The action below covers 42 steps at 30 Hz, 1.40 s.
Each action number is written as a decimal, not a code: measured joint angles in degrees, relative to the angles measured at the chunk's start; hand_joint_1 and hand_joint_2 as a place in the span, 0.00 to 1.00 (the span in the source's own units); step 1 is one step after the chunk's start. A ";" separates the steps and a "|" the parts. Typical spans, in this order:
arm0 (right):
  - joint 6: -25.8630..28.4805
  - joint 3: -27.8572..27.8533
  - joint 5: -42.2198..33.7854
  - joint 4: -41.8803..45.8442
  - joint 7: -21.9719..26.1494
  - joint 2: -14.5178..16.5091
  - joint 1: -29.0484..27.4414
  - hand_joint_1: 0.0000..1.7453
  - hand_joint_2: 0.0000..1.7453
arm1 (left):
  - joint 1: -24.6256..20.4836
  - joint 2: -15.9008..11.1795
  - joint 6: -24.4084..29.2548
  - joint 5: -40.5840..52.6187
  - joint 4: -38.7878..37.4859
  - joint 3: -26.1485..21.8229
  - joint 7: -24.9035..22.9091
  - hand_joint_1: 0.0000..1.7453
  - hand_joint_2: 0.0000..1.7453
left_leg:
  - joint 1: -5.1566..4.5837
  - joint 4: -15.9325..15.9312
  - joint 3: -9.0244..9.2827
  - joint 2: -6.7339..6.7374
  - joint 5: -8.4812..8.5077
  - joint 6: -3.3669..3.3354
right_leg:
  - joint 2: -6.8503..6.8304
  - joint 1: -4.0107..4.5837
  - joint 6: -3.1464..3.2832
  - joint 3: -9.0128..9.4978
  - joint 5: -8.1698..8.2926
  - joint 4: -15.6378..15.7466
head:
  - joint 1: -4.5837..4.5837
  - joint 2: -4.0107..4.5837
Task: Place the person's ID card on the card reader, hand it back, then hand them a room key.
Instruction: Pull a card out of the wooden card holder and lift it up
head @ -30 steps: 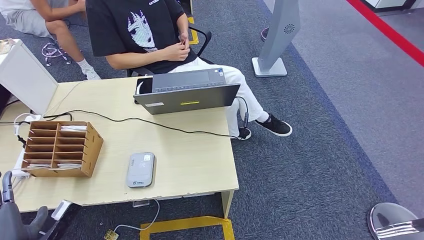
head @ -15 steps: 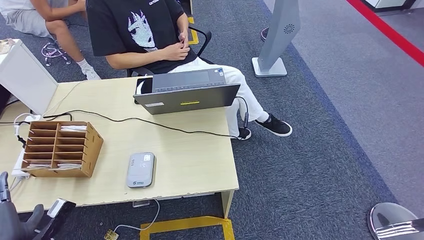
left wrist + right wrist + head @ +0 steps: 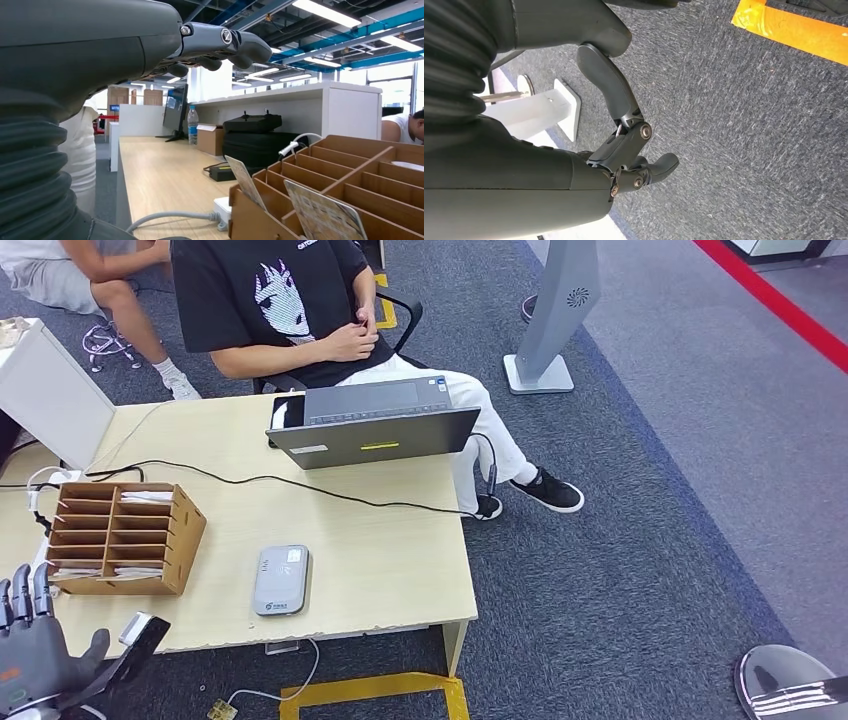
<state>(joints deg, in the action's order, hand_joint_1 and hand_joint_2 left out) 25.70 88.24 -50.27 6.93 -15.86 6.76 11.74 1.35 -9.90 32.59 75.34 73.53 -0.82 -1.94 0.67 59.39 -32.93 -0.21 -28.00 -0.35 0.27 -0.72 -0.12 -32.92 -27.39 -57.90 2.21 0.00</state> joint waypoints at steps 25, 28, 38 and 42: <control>-0.09 0.00 0.63 0.22 0.69 0.16 0.27 0.00 1.00 | -6.92 2.64 0.05 0.49 -10.36 6.16 0.55 0.00 1.00 | 0.00 0.00 -0.01 0.01 0.00 0.00 | 0.03 0.00 0.00 -0.02 0.00 0.00 | 0.00 0.00; -0.07 0.00 0.24 0.22 0.91 0.16 0.25 0.00 1.00 | -6.85 2.44 0.28 -0.22 -10.62 6.20 -0.13 0.00 1.00 | 0.00 0.00 -0.02 0.01 0.00 0.00 | 0.03 0.00 0.00 -0.02 0.00 0.00 | -0.01 0.00; 0.00 0.00 -0.55 0.22 1.06 0.16 0.21 0.00 1.00 | -5.28 0.27 0.34 -1.50 -9.91 6.17 -1.15 0.00 1.00 | 0.01 0.00 -0.02 0.01 0.00 0.00 | 0.02 0.00 0.00 -0.02 0.00 0.00 | 0.00 0.00; 0.02 0.00 -0.55 0.22 1.05 0.16 0.21 0.00 1.00 | -4.73 -0.31 0.29 -1.63 -9.52 6.08 -1.40 0.00 1.00 | 0.00 0.00 -0.03 0.01 0.00 0.00 | 0.02 0.00 0.00 -0.02 0.00 0.00 | 0.00 0.00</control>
<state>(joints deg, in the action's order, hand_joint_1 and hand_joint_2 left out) 25.73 88.24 -50.82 7.15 -14.80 6.93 11.95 -3.39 -10.21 32.88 73.70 64.01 5.26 -3.34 0.67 59.39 -32.96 -0.21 -28.01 -0.35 0.29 -0.72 -0.12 -32.93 -27.39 -57.90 2.22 0.00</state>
